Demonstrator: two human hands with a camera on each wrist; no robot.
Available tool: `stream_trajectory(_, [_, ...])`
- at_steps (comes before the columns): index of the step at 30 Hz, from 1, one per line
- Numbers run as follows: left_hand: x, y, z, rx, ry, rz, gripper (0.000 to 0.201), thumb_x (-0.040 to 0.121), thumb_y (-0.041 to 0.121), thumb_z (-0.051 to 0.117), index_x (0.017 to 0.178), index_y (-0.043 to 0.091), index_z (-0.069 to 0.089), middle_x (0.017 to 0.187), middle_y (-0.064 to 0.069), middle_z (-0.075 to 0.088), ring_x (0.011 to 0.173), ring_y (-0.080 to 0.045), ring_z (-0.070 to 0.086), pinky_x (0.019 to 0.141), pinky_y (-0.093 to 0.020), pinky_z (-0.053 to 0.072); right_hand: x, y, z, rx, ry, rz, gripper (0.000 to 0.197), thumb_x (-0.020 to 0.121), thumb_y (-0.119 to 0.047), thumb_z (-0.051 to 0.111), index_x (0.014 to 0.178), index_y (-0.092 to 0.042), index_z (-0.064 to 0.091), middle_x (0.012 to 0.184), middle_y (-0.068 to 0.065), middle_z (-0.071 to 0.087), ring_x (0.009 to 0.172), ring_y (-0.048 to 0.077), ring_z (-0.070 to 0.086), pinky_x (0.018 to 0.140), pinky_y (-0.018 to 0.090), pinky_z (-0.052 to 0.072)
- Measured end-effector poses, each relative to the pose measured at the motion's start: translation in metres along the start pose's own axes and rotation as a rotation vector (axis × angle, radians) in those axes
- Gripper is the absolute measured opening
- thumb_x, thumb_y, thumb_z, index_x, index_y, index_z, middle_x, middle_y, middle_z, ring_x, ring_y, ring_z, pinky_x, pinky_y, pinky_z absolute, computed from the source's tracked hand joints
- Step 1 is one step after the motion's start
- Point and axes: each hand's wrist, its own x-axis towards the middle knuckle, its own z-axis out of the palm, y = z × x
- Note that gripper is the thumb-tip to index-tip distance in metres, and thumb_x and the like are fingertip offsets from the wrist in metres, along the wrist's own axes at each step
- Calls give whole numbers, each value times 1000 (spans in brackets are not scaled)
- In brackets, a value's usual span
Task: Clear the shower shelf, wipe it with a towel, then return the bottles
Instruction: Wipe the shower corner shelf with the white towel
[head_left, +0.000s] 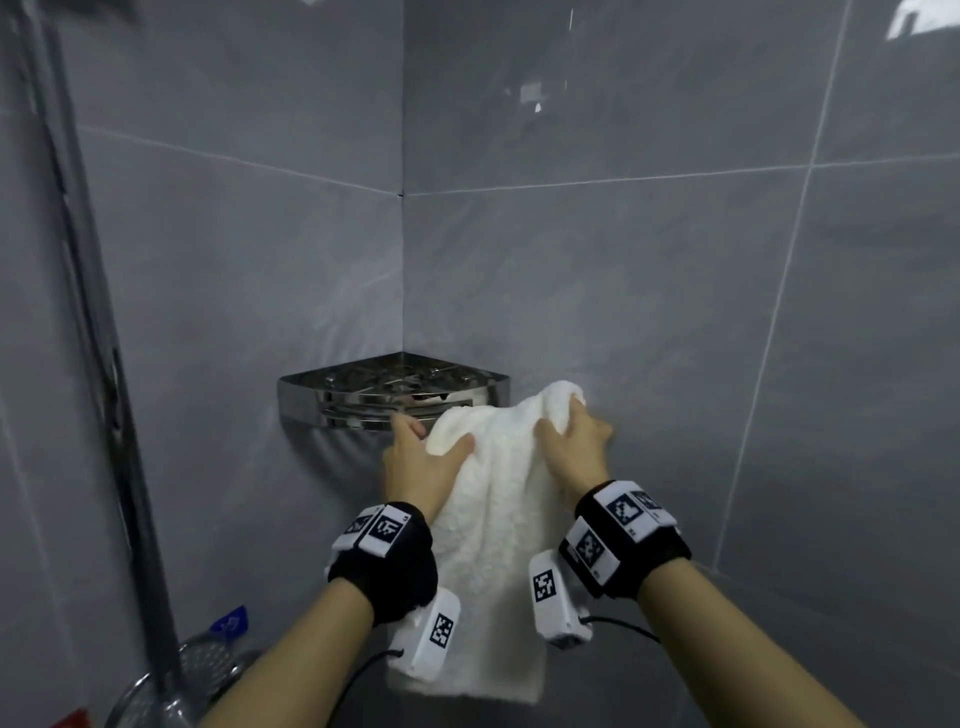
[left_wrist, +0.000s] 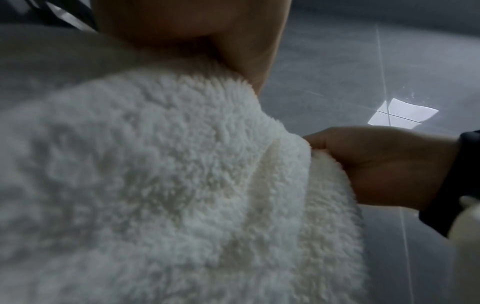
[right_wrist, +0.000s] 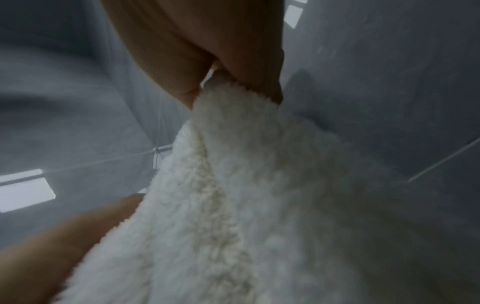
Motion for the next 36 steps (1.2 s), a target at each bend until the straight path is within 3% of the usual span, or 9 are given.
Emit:
stream_trajectory(6, [10,-33,-3,-32,-44,-195,47,61,45,80,72,20,42,82,3,53,73,-17,51,54,-25,37,6,-5,32,-67,-35,-235,40,91,-3,43,130,-6,48,129,17,27,96,19,40,80,2,23])
stream_trajectory(11, [19,-32,-9,-95,54,-51,42,63,37,80,65,17,43,68,6,51,63,-17,48,53,-27,39,8,-2,54,7,4,-273,40,89,1,46,128,-6,54,132,20,25,96,18,38,69,-15,16])
stream_trajectory(13, [18,-30,-12,-83,94,7,43,63,35,80,63,19,41,62,8,48,57,-14,44,51,-24,37,5,-1,60,38,-1,-255,42,89,-1,46,129,-9,54,135,20,22,110,27,41,77,-13,19])
stream_trajectory(17, [13,-24,-19,-41,132,134,48,61,38,82,66,21,37,62,13,43,56,-5,38,51,-19,31,-14,-4,71,139,-64,-185,51,91,-16,49,141,-24,42,144,12,17,127,27,38,108,20,29])
stream_trajectory(22, [13,-31,-34,-41,197,82,48,62,39,81,66,26,35,65,10,45,66,-17,43,62,-28,36,-34,-1,89,152,-171,-306,45,95,-30,48,140,-33,42,146,5,7,114,8,31,101,13,22])
stream_trajectory(26, [17,-34,-42,-31,231,83,45,63,34,81,69,24,37,65,9,45,67,-19,45,62,-30,37,-35,1,99,178,-167,-352,47,98,-32,41,145,-32,33,138,7,11,114,13,36,103,12,25])
stream_trajectory(29, [19,-28,-35,-12,220,130,44,65,34,79,68,24,36,68,9,43,66,-16,42,58,-20,34,-24,3,96,208,-99,-346,49,99,-26,41,146,-28,30,127,5,17,94,1,38,87,0,21])
stream_trajectory(31, [18,-24,-26,-2,207,149,44,65,35,78,70,24,36,69,8,43,63,-11,40,54,-17,31,-16,4,92,193,-65,-352,47,99,-23,41,145,-24,31,124,6,20,86,-7,36,83,1,23])
stream_trajectory(36, [12,-20,-2,-20,123,121,43,68,38,75,72,24,35,76,2,47,64,-10,41,51,-16,31,4,11,76,99,-49,-366,44,99,-21,41,143,-19,34,127,14,27,88,15,45,85,8,29])
